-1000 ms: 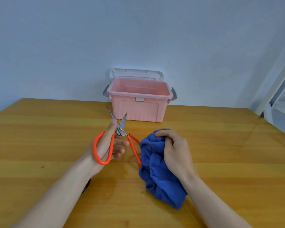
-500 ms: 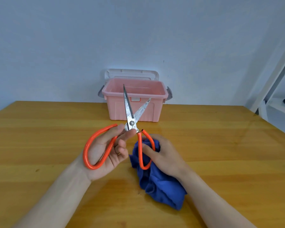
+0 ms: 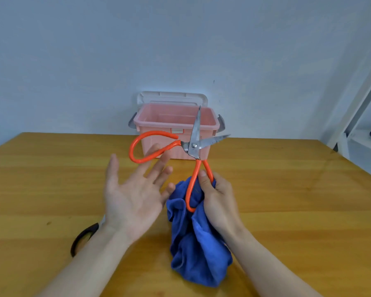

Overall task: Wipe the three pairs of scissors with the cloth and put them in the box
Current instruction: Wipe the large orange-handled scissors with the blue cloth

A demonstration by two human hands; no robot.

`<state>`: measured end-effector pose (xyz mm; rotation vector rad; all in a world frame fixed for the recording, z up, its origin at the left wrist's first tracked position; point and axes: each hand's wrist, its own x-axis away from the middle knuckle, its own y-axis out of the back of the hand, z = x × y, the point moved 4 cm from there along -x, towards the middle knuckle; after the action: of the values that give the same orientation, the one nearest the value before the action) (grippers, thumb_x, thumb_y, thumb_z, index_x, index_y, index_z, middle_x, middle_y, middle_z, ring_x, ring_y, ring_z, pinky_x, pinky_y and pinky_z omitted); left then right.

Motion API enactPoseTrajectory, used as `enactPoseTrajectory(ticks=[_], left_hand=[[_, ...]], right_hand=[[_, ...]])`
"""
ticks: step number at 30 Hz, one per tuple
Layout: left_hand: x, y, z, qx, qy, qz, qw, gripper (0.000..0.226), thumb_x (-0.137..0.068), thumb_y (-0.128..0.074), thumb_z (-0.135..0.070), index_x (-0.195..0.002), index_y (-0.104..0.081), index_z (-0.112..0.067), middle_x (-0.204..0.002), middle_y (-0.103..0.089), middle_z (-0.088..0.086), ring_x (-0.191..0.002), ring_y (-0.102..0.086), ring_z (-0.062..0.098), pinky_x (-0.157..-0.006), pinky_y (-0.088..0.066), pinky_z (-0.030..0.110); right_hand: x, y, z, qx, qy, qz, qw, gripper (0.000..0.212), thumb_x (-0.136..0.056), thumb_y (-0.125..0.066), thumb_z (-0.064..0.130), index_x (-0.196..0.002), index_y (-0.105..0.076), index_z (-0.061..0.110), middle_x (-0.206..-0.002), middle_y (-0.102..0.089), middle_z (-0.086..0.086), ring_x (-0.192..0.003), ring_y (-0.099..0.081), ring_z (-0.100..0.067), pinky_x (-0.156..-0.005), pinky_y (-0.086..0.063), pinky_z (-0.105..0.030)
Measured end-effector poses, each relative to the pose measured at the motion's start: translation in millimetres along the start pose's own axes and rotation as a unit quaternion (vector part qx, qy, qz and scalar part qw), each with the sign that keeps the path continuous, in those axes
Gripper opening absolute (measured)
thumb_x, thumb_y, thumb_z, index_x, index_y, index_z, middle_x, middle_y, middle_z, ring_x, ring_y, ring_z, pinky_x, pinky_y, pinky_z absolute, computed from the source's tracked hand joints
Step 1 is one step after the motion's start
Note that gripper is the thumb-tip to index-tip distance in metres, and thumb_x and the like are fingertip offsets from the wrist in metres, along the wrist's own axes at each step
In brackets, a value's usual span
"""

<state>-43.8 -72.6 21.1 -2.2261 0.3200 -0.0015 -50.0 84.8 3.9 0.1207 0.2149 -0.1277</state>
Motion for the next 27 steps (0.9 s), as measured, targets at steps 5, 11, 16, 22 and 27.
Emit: enactPoseTrajectory(ticks=[5,11,16,22,27], left_hand=[[0.2,2.2,12.9,-0.264,-0.112,-0.021,0.958,0.071,-0.065,-0.082,-0.019,-0.121,-0.044,-0.042,-0.118,-0.068,0.003,-0.107,-0.066,0.026,-0.081,-0.055,0.030],[3.6,-1.7,4.5,-0.336,-0.122,-0.039,0.933,0.064,-0.085,-0.060,0.014,-0.113,-0.039,-0.039,-0.102,-0.071,0.005,-0.086,-0.073,0.030,-0.072,-0.056,0.026],[-0.3,7.0,-11.7,-0.265,-0.087,-0.077,0.957,0.061,-0.087,-0.054,0.015,-0.113,-0.045,-0.039,-0.111,-0.066,0.016,-0.075,-0.073,0.030,-0.074,-0.059,0.034],[-0.8,12.5,-0.5,-0.294,-0.030,-0.078,0.952,0.064,-0.088,-0.055,0.015,-0.124,-0.042,-0.037,-0.112,-0.068,0.014,-0.084,-0.073,0.034,-0.065,-0.059,0.030],[3.1,3.7,13.4,-0.328,-0.009,-0.064,0.943,0.059,-0.089,-0.056,0.014,-0.118,-0.048,-0.037,-0.108,-0.072,0.009,-0.079,-0.073,0.028,-0.038,-0.035,0.020]], right_hand=[[15.1,-22.4,-2.7,0.027,-0.003,0.109,0.994,0.033,-0.104,-0.043,0.038,-0.100,-0.061,0.010,-0.078,-0.061,-0.001,-0.069,-0.053,-0.008,-0.065,-0.047,-0.033],[18.9,-21.2,6.4,0.100,0.005,0.162,0.982,0.038,-0.102,-0.040,0.046,-0.102,-0.058,0.013,-0.080,-0.056,0.005,-0.069,-0.049,-0.006,-0.068,-0.045,-0.028],[-2.9,14.7,7.3,0.035,-0.037,0.034,0.998,0.010,-0.100,-0.049,0.023,-0.096,-0.058,0.021,-0.087,-0.060,0.009,-0.083,-0.055,-0.005,-0.077,-0.042,-0.018],[2.6,45.5,29.2,0.022,0.139,-0.173,0.975,0.043,-0.091,-0.067,0.008,-0.125,-0.050,0.029,-0.103,-0.064,0.016,-0.093,-0.062,0.004,-0.082,-0.047,-0.008],[3.5,24.7,18.8,0.154,0.247,-0.159,0.943,0.047,-0.084,-0.074,0.003,-0.120,-0.060,0.030,-0.105,-0.062,0.022,-0.103,-0.061,-0.004,-0.090,-0.049,-0.020]])
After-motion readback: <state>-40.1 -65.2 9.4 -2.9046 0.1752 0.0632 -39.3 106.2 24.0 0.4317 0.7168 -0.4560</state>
